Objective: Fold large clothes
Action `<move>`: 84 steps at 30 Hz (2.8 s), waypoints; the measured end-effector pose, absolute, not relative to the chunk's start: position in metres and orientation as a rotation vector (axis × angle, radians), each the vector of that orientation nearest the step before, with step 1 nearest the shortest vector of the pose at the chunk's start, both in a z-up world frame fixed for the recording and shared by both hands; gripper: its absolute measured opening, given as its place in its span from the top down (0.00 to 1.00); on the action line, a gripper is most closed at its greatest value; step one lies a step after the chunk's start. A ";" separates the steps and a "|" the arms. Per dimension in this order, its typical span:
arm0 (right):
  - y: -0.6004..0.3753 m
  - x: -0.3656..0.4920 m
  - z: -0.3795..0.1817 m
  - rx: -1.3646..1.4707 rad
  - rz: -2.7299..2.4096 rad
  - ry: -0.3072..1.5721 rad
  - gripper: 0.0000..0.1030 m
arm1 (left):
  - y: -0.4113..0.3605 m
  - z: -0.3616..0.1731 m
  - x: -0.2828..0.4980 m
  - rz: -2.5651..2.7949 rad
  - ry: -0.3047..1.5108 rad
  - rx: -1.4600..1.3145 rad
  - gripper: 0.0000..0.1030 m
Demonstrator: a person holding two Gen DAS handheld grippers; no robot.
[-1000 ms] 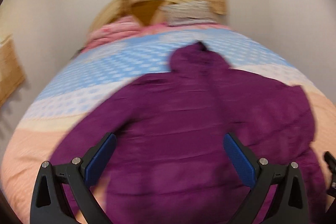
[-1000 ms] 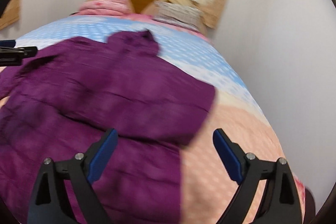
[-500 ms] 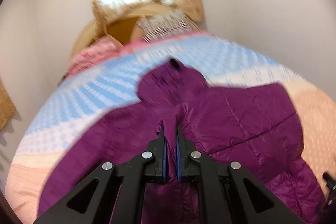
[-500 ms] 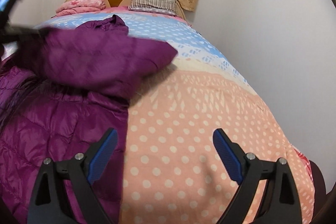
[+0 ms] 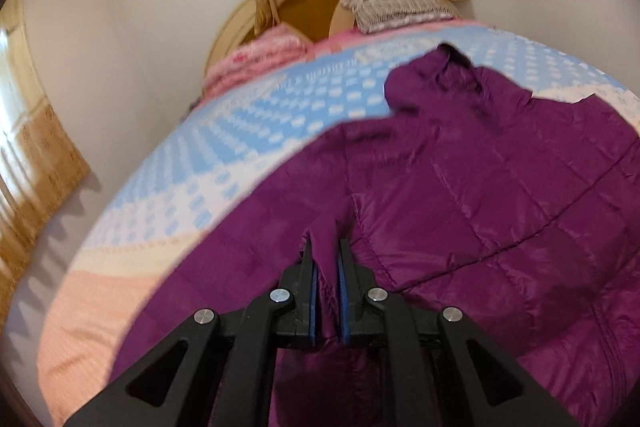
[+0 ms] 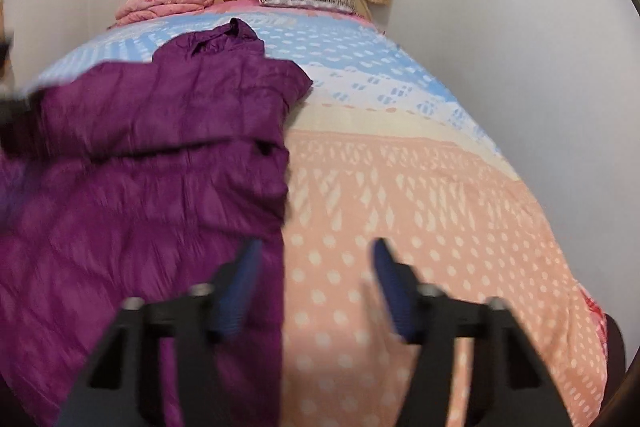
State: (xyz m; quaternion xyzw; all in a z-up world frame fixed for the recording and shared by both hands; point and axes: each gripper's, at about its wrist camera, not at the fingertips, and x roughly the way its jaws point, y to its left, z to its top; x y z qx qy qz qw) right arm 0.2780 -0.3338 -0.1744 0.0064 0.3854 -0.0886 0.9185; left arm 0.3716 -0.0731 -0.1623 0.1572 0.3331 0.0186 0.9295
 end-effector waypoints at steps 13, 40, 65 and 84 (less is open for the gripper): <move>-0.323 0.449 -0.188 0.126 -0.132 0.810 0.62 | -0.110 -0.175 0.411 0.084 0.648 0.289 0.15; -0.265 0.416 -0.226 -0.037 -0.038 0.879 0.46 | -0.124 -0.202 0.408 0.009 0.788 0.291 0.11; -0.289 0.409 -0.198 0.102 -0.034 0.765 0.44 | -0.118 -0.198 0.412 0.043 0.800 0.247 0.05; -0.353 0.507 -0.236 0.127 -0.194 0.857 0.40 | -0.130 -0.215 0.480 0.067 0.853 0.180 0.03</move>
